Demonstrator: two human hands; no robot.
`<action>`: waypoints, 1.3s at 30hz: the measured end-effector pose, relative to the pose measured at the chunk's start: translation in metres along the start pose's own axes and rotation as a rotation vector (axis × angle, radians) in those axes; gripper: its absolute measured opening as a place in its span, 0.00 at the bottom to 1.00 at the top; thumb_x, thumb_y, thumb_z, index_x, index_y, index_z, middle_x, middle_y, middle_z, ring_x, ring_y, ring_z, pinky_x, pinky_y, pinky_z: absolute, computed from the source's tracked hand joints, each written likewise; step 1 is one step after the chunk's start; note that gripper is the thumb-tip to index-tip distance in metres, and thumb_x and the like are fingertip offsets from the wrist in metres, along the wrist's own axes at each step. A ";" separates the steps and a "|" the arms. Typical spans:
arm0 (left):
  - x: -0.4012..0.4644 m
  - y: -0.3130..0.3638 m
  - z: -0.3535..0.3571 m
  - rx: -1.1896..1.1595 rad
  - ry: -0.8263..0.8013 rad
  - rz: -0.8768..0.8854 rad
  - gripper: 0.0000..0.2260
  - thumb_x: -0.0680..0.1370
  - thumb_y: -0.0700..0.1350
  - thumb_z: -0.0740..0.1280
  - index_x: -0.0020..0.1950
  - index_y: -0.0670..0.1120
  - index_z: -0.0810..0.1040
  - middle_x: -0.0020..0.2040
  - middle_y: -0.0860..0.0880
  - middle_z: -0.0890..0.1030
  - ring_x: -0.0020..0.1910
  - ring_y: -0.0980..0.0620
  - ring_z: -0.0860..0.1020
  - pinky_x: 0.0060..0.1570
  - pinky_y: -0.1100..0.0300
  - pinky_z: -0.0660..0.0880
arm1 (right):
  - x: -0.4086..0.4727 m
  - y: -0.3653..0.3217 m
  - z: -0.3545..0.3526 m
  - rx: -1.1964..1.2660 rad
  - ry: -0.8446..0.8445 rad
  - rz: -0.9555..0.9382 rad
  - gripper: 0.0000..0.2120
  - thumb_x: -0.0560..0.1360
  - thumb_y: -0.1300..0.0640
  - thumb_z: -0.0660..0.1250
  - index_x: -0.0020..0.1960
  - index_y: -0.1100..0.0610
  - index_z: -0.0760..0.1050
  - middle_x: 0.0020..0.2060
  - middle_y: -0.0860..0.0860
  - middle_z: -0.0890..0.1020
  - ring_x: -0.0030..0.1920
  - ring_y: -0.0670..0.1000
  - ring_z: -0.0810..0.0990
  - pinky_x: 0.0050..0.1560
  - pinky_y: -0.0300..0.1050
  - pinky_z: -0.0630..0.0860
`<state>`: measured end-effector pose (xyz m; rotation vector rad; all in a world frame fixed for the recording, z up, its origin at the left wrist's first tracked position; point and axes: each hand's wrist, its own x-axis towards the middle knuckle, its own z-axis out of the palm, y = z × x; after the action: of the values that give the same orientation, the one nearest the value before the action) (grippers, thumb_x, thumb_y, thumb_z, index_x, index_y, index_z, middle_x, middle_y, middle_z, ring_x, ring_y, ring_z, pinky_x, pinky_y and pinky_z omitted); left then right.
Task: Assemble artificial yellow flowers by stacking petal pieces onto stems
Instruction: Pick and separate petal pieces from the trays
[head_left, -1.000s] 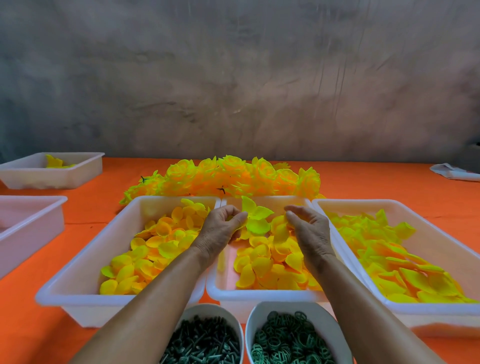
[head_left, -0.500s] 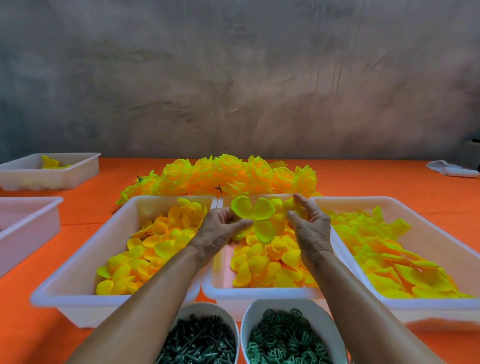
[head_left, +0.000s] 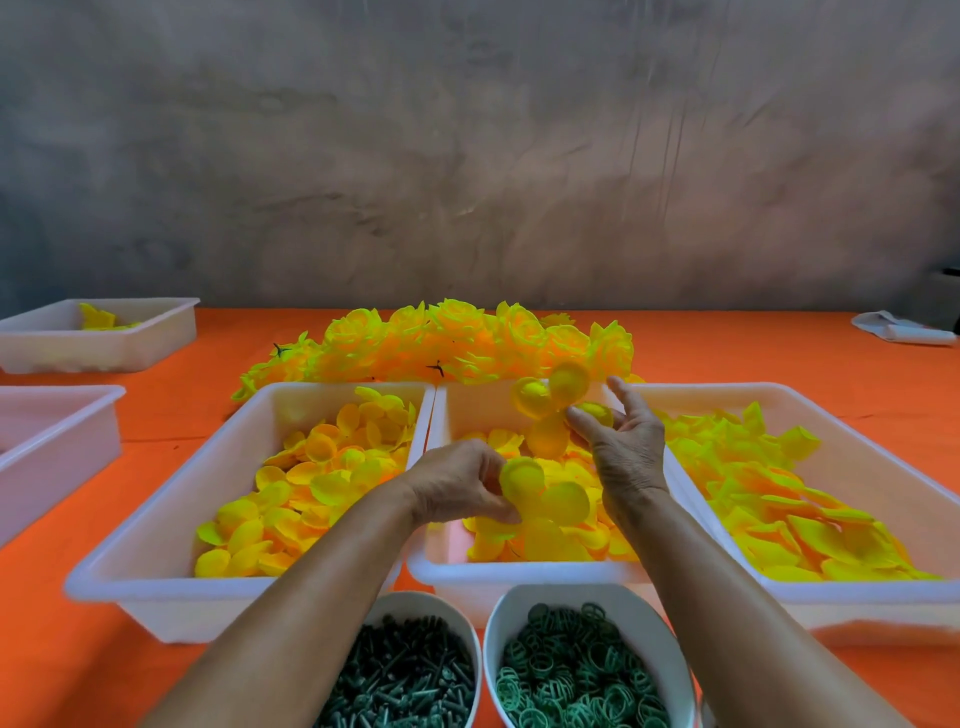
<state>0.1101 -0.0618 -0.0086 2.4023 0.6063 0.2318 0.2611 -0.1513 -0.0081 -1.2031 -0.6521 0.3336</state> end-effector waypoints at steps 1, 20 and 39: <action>0.001 0.000 0.000 0.045 -0.009 -0.009 0.06 0.68 0.49 0.76 0.35 0.54 0.80 0.32 0.58 0.80 0.34 0.58 0.72 0.41 0.53 0.70 | 0.000 0.000 -0.001 0.003 0.011 0.001 0.26 0.70 0.68 0.72 0.67 0.60 0.70 0.42 0.55 0.79 0.44 0.53 0.79 0.45 0.45 0.79; 0.001 -0.002 0.002 -0.175 0.208 -0.013 0.25 0.61 0.68 0.72 0.49 0.52 0.81 0.46 0.53 0.82 0.46 0.51 0.80 0.51 0.51 0.77 | 0.005 -0.002 -0.002 0.176 0.095 0.093 0.27 0.70 0.59 0.74 0.65 0.68 0.70 0.63 0.64 0.75 0.54 0.58 0.79 0.43 0.49 0.79; -0.006 0.009 0.003 0.037 0.545 0.266 0.19 0.66 0.53 0.77 0.50 0.45 0.80 0.49 0.48 0.76 0.36 0.47 0.75 0.38 0.54 0.76 | -0.013 -0.002 0.012 -0.352 -0.229 -0.247 0.16 0.71 0.54 0.73 0.32 0.60 0.70 0.30 0.62 0.71 0.34 0.54 0.71 0.35 0.62 0.76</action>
<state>0.1090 -0.0728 -0.0048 2.4527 0.5214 1.0182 0.2436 -0.1503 -0.0073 -1.4106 -1.0808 0.1518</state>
